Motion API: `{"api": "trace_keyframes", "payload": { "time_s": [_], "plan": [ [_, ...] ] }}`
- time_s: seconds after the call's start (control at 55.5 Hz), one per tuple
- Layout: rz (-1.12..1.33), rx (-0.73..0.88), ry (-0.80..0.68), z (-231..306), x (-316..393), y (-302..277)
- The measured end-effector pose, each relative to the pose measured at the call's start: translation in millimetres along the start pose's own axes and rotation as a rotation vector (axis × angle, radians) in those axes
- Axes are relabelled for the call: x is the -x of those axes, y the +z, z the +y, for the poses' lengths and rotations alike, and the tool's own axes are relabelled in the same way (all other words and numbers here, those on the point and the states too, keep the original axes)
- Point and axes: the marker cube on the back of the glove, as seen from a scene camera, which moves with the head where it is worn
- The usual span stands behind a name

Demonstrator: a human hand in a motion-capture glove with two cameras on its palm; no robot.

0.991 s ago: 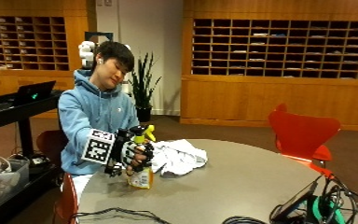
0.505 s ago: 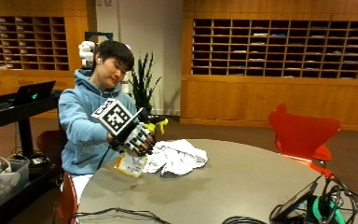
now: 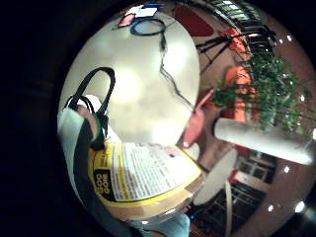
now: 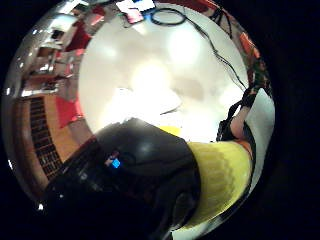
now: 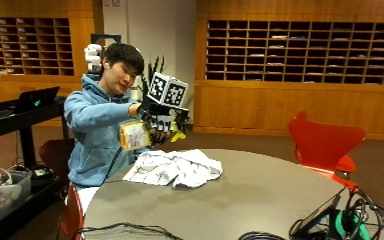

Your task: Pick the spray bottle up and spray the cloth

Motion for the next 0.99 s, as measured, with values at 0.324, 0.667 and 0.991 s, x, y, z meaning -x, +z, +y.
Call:
{"api": "trace_keyframes", "payload": {
  "time_s": [0.324, 0.667, 0.991],
  "plan": [
    [0.136, 0.143, 0.059, -10, 32, 34],
    [0.143, 0.113, 0.026, -2, 39, 18],
    [0.136, 0.074, -0.001, 6, 41, 3]
  ]
}}
